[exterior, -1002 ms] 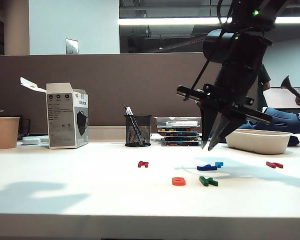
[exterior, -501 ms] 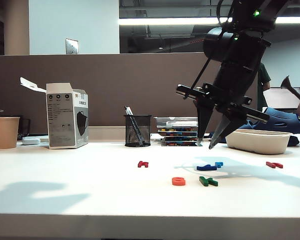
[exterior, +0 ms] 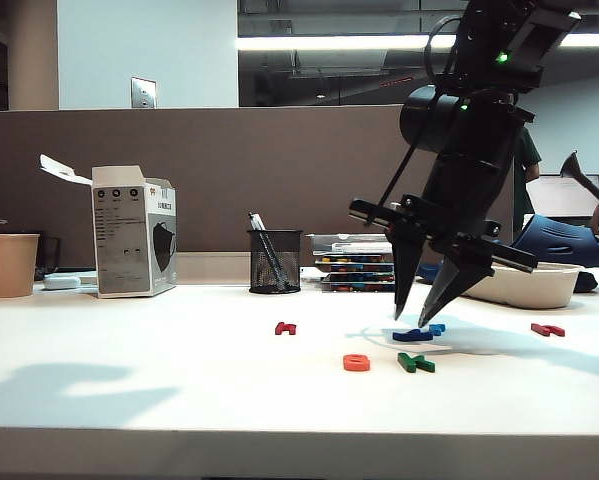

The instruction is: Select the appropriate letters from the row of letter magnets placed on the table to arrange into the word "sky".

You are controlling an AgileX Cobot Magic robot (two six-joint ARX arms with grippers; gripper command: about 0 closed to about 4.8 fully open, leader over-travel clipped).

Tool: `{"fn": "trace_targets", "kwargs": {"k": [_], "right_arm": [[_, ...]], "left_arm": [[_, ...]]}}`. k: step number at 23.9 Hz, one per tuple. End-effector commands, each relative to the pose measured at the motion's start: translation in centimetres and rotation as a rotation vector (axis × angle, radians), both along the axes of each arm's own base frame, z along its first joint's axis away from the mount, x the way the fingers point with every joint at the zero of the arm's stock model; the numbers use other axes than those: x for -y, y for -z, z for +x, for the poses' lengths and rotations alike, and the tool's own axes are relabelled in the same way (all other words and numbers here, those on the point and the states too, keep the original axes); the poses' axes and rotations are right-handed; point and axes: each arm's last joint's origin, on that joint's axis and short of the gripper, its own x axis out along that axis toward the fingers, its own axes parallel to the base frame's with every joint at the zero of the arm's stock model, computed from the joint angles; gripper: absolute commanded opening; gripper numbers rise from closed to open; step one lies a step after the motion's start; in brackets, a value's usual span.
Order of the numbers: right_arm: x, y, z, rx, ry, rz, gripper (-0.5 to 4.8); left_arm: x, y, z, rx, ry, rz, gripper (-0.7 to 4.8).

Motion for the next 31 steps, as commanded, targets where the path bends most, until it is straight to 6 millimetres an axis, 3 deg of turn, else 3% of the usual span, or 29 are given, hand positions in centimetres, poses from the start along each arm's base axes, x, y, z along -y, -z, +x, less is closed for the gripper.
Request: {"fn": "trace_targets", "kwargs": {"k": [1,31], "right_arm": [[-0.3,0.0,0.0,0.001,-0.003,0.000,1.16],[-0.2,1.4,-1.3,-0.127,-0.063,-0.111,1.04]], "left_arm": [[-0.1,-0.1,0.0,0.009,-0.002,-0.006,-0.05],[-0.1,-0.1,0.0,0.009,-0.002,-0.006,-0.05]]}}
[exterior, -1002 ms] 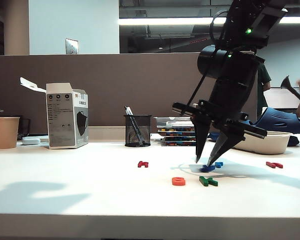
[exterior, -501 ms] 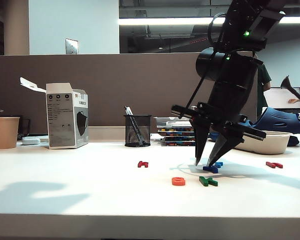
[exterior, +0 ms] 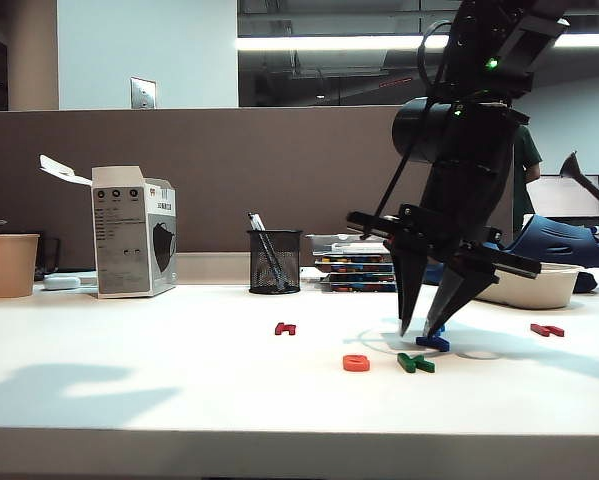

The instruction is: Select the appropriate letters from the row of letter magnets placed on the table to arrange into the word "sky".

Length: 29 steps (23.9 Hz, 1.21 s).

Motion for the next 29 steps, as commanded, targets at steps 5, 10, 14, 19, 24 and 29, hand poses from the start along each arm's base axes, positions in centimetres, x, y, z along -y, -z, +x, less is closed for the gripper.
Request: {"fn": "trace_targets", "kwargs": {"k": [5,10,14,19,24,29], "right_arm": [[0.5,0.6,-1.1,-0.095,-0.025,-0.091,1.04],[0.8,0.9,-1.8,-0.105,-0.027,-0.099,1.04],[1.3,1.1,-2.9,-0.101,-0.026,-0.094,1.03],[1.5,0.6,-3.4,-0.097,-0.024,-0.089,1.04],[1.5,0.4,-3.5,-0.099,-0.019,-0.087,1.03],[1.4,0.2,-3.7,-0.098,-0.025,-0.087,1.03]], "left_arm": [[-0.1,-0.1,0.0,0.009,-0.003,-0.006,-0.05],[-0.1,-0.1,0.0,0.009,-0.002,-0.006,-0.05],[-0.1,-0.1,0.0,0.009,-0.002,-0.006,-0.05],[-0.1,-0.1,0.0,0.009,-0.002,-0.006,-0.05],[-0.1,-0.1,0.0,0.009,-0.002,-0.006,-0.05],[-0.1,-0.1,0.0,0.009,-0.002,-0.006,-0.05]]}}
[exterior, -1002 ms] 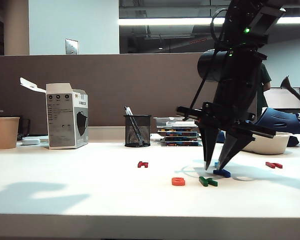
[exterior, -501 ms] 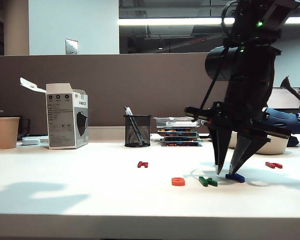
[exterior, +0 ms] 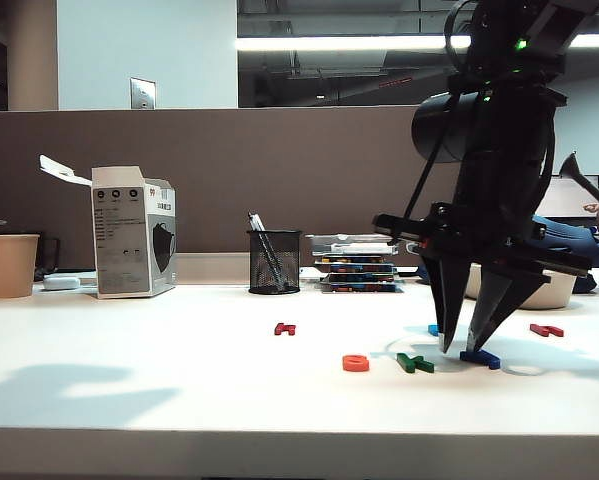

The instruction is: Select the appropriate letters from the row of letter magnets placed on the table to arrange into the word "sky".

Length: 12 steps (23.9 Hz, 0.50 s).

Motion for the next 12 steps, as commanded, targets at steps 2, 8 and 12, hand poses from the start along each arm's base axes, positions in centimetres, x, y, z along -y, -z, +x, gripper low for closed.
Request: {"fn": "trace_targets", "kwargs": {"k": [2,8,12], "right_arm": [[0.0,0.2,-0.3,-0.021,0.002,-0.024,1.03],[0.0,0.0,-0.3,-0.005,0.002,-0.017,1.04],[0.0,-1.3,-0.4,0.043,0.001,0.005,1.04]], "left_arm": [[-0.1,-0.1,0.0,0.009,-0.002,-0.006,-0.05],[-0.1,-0.1,0.0,0.009,-0.002,-0.006,-0.05],[-0.1,-0.1,0.0,0.009,-0.002,-0.006,-0.05]]}}
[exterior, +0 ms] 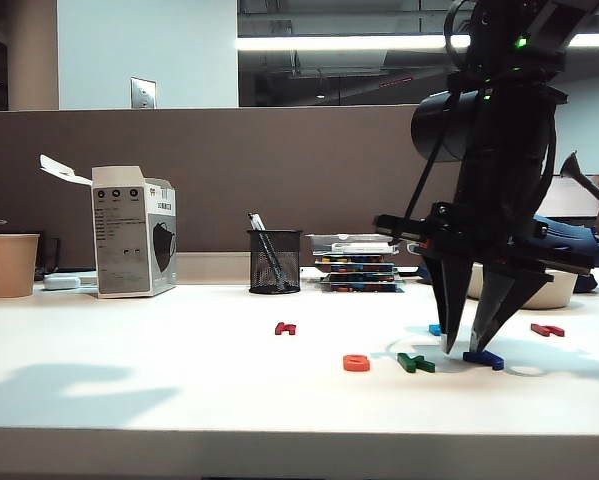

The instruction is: Select the appropriate letters from the row of letter magnets placed on the table to arrange into the word "sky".

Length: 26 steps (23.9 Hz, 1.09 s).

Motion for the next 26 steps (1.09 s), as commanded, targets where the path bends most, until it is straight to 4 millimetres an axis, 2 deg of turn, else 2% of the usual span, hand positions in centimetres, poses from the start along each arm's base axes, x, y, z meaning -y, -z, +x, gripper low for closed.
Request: {"fn": "trace_targets", "kwargs": {"k": [1,4,6,13,17,23,26], "right_arm": [[0.0,-1.5,-0.3,0.056,0.000,0.024,1.04],[-0.1,-3.3,-0.4,0.115,-0.019,0.133,1.04],[0.0,-4.0,-0.7,0.128,-0.019,0.138,1.03],[1.8,-3.9,-1.1,0.061,0.021,0.054,1.03],[2.7,-4.8,-1.0,0.100,0.027,0.062,1.03],[4.5,-8.7,-2.0,0.266,0.024,0.103,1.03],[6.6,-12.3,-3.6,0.419,0.023,0.086,1.03]], "left_arm": [[-0.1,-0.1,0.0,0.009,-0.002,-0.006,-0.05],[-0.1,-0.1,0.0,0.009,-0.002,-0.006,-0.05],[-0.1,-0.1,0.0,0.009,-0.002,-0.006,-0.05],[-0.1,-0.2,0.0,0.009,-0.002,-0.006,-0.05],[-0.1,-0.1,0.0,0.009,-0.002,-0.005,-0.05],[-0.1,-0.2,0.0,0.010,-0.004,-0.005,-0.05],[-0.1,-0.2,0.0,0.011,-0.004,-0.006,-0.05]]}}
